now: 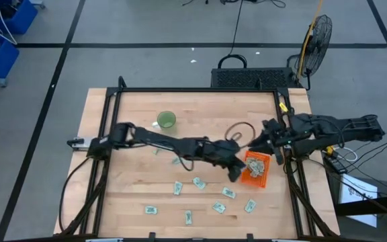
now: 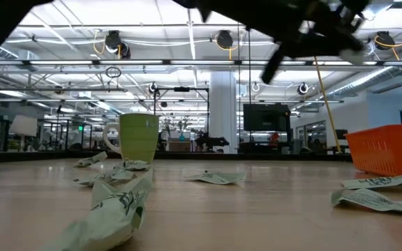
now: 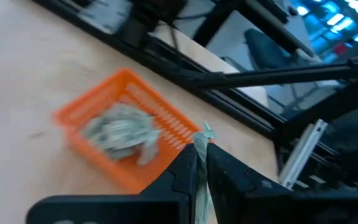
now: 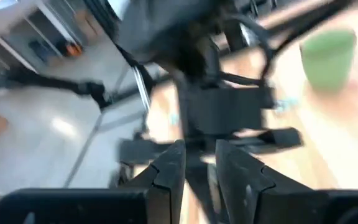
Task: Pick and place Stevia / Truvia into bins
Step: Put the stevia packet into the orange basket
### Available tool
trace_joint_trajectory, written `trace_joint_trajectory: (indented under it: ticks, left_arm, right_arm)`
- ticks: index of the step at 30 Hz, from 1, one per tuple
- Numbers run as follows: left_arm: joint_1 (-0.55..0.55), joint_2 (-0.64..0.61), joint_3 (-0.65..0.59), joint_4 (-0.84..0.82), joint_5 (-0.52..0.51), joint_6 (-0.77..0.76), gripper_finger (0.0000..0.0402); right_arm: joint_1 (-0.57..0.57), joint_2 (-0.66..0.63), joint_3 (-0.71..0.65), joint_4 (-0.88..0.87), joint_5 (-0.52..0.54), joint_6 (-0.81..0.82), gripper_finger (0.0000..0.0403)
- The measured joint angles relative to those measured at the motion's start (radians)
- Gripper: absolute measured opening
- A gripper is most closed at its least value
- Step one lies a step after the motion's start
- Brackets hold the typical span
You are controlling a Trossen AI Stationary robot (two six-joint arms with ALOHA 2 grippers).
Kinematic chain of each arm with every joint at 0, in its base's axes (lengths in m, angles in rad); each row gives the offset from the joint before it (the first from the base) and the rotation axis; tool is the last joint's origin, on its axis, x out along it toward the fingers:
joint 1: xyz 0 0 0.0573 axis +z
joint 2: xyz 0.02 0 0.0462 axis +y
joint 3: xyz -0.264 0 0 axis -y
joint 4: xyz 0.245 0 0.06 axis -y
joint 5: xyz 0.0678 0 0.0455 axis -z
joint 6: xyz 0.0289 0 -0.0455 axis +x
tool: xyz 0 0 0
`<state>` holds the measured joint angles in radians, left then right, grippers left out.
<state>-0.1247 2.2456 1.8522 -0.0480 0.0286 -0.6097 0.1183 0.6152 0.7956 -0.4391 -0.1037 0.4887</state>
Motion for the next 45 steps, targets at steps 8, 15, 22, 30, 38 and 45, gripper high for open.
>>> trace_joint_trajectory:
  ticks: [8, 15, 22, 30, 38, 45]
  left_arm:
    - [-0.022, 0.223, 0.251, -0.002, 0.022, 0.036, 0.0023]
    - [-0.021, 0.26, 0.266, -0.056, 0.01, 0.032, 0.0047]
    - [-0.006, 0.258, 0.266, -0.09, 0.01, 0.024, 0.0139]
    - [0.007, 0.106, 0.267, -0.353, 0.084, 0.085, 0.016]
    - [0.008, -0.113, 0.267, -1.081, 0.004, 0.044, 0.0135]
    - [-0.059, -0.188, 0.262, -1.54, -0.174, -0.143, 0.0134]
  right_arm:
    - [0.002, -0.088, 0.0, -0.417, 0.156, 0.136, 0.0086]
    - [0.001, -0.097, 0.0, -0.49, 0.153, 0.184, 0.0086]
    - [0.001, -0.097, 0.0, -0.46, 0.154, 0.184, 0.0086]
    - [0.001, -0.072, -0.001, -0.453, 0.153, 0.182, 0.0086]
    - [0.001, -0.052, -0.08, -0.377, 0.135, 0.201, 0.0086]
    - [0.003, -0.051, -0.246, -0.164, 0.02, 0.237, 0.0086]
